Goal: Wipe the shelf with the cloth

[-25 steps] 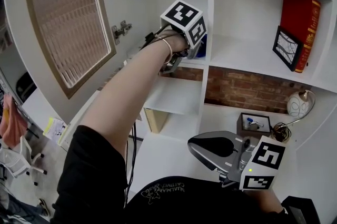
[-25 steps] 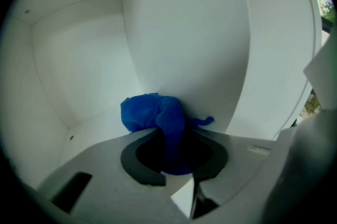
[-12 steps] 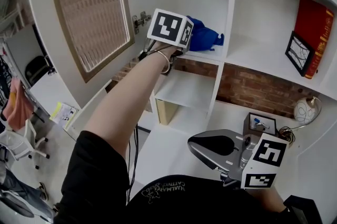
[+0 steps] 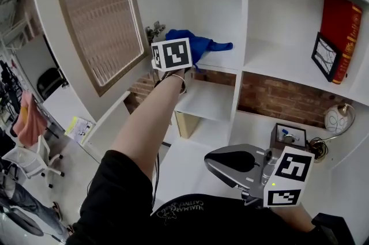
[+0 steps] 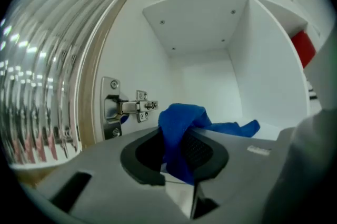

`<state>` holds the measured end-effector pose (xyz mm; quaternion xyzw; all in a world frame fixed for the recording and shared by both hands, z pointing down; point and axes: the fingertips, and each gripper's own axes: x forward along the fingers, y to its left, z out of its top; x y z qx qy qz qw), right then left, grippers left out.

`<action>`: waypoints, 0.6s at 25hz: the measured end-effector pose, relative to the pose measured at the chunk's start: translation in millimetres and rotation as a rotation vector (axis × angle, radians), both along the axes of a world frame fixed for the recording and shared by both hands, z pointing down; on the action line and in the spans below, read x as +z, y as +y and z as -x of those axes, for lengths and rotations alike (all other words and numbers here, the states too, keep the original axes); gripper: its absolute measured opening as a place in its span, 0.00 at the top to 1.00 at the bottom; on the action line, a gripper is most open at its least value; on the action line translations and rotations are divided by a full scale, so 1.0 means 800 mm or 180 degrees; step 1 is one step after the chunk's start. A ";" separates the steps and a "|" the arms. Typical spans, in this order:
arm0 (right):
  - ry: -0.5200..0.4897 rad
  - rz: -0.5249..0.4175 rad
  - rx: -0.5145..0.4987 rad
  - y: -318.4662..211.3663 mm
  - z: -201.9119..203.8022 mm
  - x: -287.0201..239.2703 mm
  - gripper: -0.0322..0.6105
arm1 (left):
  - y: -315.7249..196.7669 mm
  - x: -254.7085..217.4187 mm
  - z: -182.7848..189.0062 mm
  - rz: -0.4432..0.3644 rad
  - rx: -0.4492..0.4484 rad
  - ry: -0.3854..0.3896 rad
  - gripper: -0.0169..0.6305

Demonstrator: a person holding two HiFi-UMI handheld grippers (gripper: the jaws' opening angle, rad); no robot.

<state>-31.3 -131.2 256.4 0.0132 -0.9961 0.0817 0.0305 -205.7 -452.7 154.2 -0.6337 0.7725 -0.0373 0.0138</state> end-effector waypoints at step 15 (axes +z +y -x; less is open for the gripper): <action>-0.0235 0.0361 -0.0101 -0.008 -0.031 0.017 0.94 | -0.023 0.042 -0.066 0.0929 0.0520 -0.0958 0.89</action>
